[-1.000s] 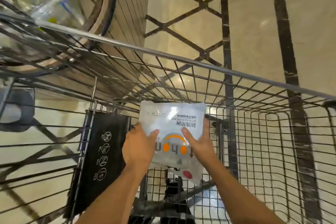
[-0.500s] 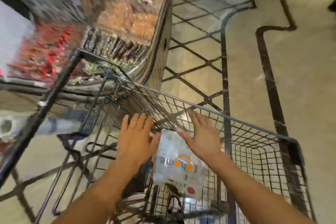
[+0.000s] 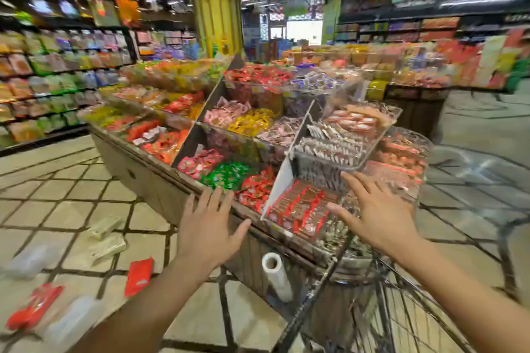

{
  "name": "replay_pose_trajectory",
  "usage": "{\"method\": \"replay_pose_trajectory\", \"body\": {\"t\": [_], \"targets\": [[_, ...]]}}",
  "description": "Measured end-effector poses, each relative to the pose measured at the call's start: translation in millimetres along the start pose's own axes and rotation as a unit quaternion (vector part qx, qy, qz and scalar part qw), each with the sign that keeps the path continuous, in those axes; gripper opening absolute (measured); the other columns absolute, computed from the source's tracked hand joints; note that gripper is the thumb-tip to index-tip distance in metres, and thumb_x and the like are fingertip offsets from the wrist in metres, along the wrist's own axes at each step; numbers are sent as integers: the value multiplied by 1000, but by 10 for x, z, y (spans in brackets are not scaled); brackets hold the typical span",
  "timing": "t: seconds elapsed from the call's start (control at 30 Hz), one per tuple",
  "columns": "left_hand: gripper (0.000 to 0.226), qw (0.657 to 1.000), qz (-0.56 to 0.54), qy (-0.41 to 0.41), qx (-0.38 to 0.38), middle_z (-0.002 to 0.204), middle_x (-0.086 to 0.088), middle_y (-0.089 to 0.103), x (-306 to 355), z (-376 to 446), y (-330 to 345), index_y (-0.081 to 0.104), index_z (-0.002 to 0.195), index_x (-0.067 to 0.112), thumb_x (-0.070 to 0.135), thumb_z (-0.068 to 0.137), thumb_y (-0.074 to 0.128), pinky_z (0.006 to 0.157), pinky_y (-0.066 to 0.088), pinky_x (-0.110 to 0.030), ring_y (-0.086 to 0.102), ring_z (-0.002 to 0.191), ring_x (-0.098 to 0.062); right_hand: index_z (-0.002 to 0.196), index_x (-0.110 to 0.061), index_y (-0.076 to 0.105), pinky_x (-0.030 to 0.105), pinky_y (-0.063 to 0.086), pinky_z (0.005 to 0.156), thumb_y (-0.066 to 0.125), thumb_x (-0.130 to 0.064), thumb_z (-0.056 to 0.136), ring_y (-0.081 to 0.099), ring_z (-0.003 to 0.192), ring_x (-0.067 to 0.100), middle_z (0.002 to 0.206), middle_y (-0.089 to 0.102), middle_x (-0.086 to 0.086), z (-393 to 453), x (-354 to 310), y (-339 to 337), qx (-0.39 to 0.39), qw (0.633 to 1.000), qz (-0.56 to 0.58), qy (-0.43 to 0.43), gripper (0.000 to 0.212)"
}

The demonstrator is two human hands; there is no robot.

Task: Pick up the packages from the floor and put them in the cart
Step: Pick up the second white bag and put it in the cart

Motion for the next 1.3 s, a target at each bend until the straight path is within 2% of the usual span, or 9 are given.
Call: {"method": "replay_pose_trajectory", "body": {"t": [0.13, 0.23, 0.33, 0.43, 0.5, 0.67, 0.93, 1.13, 1.3], "targets": [[80, 994, 16, -81, 71, 142, -12, 64, -1259, -369, -651, 67, 137, 15, 70, 88, 36, 110, 42, -57, 56, 136, -33, 152, -25, 55, 55, 55, 100, 28, -85, 87, 56, 135, 39, 149, 60, 12, 284, -1426, -401, 74, 989, 34, -124, 92], [79, 982, 39, -145, 112, 142, -12, 64, -2123, -744, -985, 64, 139, 17, 69, 85, 38, 110, 42, -57, 55, 135, -35, 152, -27, 54, 58, 57, 95, 35, -82, 87, 56, 134, 42, 150, 60, 11, 380, -2414, -561, 99, 976, 67, -184, 87], [85, 969, 69, -205, 123, 149, -13, 59, -2859, -1125, -1169, 59, 144, 18, 73, 86, 32, 116, 36, -56, 49, 142, -35, 154, -23, 52, 56, 51, 102, 41, -80, 90, 52, 137, 43, 155, 55, 10, 423, -3306, -623, 103, 963, 96, -228, 86], [82, 956, 96, -259, 95, 162, -9, 43, -3452, -1402, -1268, 46, 154, 21, 74, 93, 35, 123, 26, -51, 33, 153, -30, 156, -24, 49, 54, 51, 105, 28, -86, 84, 49, 141, 40, 155, 54, 9, 431, -4066, -599, 90, 955, 103, -263, 97], [81, 948, 103, -282, 106, 160, -8, 46, -3800, -1544, -1332, 47, 154, 21, 74, 93, 36, 120, 30, -52, 35, 151, -29, 157, -23, 47, 56, 51, 106, 26, -87, 84, 47, 143, 38, 156, 53, 10, 447, -4496, -556, 79, 948, 113, -285, 99], [80, 931, 105, -318, 148, 144, -11, 61, -4453, -1733, -1428, 60, 143, 16, 71, 88, 42, 113, 38, -52, 50, 139, -32, 163, -29, 32, 52, 46, 113, 46, -73, 96, 37, 151, 32, 164, 43, 5, 570, -5437, -445, 59, 931, 120, -341, 82], [80, 921, 127, -347, 125, 138, -10, 65, -5672, -1356, -1087, 62, 139, 14, 72, 90, 38, 106, 47, -52, 56, 132, -32, 164, -30, 28, 48, 39, 117, 42, -74, 97, 35, 152, 29, 165, 39, 3, 1270, -6757, 174, 18, 905, 142, -401, 82], [70, 918, 124, -352, 133, 136, -12, 67, -6438, -802, -759, 67, 133, 12, 65, 91, 49, 103, 48, -51, 60, 128, -33, 165, -33, 24, 46, 47, 110, 38, -77, 97, 33, 152, 27, 165, 37, 3, 2127, -7505, 781, -15, 903, 156, -401, 83], [74, 922, 110, -357, 99, 135, -12, 67, -7038, -382, -268, 66, 135, 12, 67, 90, 45, 103, 48, -52, 60, 127, -34, 164, -33, 27, 46, 50, 105, 41, -76, 97, 38, 149, 29, 164, 40, 1, 2606, -7978, 1292, -44, 907, 143, -394, 82]]}}
Point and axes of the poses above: each hand's wrist, its own z-axis towards the middle knuckle, its own y-axis out of the palm, x = y × z, the point moved 6 cm from there along z, towards the middle knuckle
